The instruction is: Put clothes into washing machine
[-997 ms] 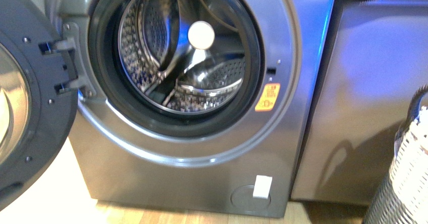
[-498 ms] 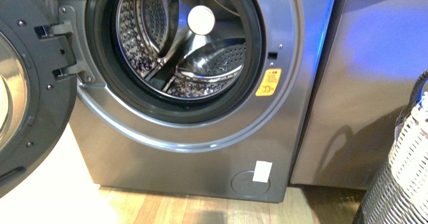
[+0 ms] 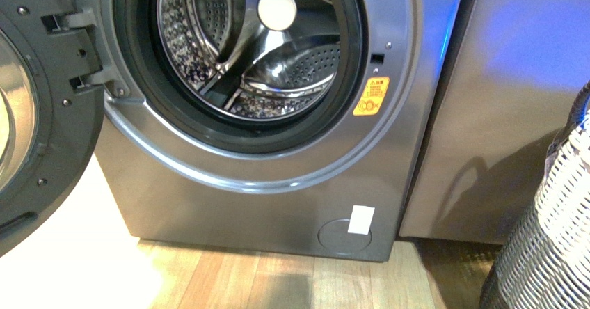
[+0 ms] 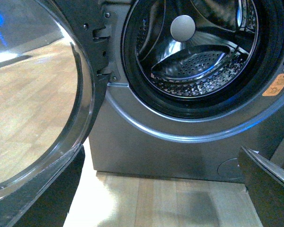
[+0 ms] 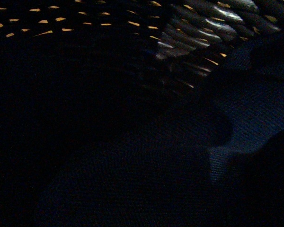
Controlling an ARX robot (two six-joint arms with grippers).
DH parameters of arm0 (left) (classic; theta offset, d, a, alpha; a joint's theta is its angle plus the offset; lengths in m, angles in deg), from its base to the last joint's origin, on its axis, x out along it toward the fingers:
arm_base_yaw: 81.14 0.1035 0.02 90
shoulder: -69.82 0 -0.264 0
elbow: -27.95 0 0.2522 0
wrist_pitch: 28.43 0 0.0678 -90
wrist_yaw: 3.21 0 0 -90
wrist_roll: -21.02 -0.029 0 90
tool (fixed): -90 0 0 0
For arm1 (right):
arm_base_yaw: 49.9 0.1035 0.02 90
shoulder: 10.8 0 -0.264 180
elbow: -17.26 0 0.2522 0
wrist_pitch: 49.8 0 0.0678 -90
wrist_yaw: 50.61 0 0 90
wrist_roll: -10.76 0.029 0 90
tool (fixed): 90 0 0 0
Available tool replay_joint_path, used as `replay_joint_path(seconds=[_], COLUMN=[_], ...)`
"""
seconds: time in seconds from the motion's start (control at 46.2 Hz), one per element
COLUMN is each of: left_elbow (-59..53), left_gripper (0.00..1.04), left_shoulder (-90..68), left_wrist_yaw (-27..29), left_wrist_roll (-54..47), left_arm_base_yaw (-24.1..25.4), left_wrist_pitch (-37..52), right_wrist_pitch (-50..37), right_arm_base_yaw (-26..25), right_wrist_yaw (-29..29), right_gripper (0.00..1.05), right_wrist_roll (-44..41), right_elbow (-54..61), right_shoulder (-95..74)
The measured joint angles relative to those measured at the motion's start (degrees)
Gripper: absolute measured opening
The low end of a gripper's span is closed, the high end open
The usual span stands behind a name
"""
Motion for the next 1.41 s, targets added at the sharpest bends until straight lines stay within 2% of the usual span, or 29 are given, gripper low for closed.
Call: replay_joint_path(seconds=[0.412,0.477,0.802,0.975,1.062,1.213,1.408], left_elbow=[0.0,0.0,0.0,0.0,0.0,0.0,0.0], left_gripper=[0.98,0.98,0.98,0.98,0.98,0.98,0.98], left_shoulder=[0.0,0.0,0.0,0.0,0.0,0.0,0.0], left_wrist_yaw=[0.0,0.0,0.0,0.0,0.0,0.0,0.0], left_wrist_roll=[0.0,0.0,0.0,0.0,0.0,0.0,0.0], left_arm_base_yaw=[0.0,0.0,0.0,0.0,0.0,0.0,0.0], left_wrist_pitch=[0.0,0.0,0.0,0.0,0.0,0.0,0.0], right_wrist_pitch=[1.8,1.0,-3.6,-9.7,-12.2,-22.0,-28.8], right_arm_base_yaw=[0.0,0.2,2.3,4.4,5.4,8.8,12.3], right_wrist_yaw=[-0.5,-0.9,-2.0,-4.1,-5.2,-8.0,-8.8], right_gripper=[0.97,0.85,0.42,0.14,0.11,0.11,0.1], right_wrist_roll=[-3.6,-3.6,-2.5,0.0,0.9,1.1,0.1], right_elbow=[-1.3,-0.6,4.6,13.7,17.7,28.8,38.7], right_shoulder=[-1.9,-1.5,1.9,7.5,10.8,24.0,38.3])
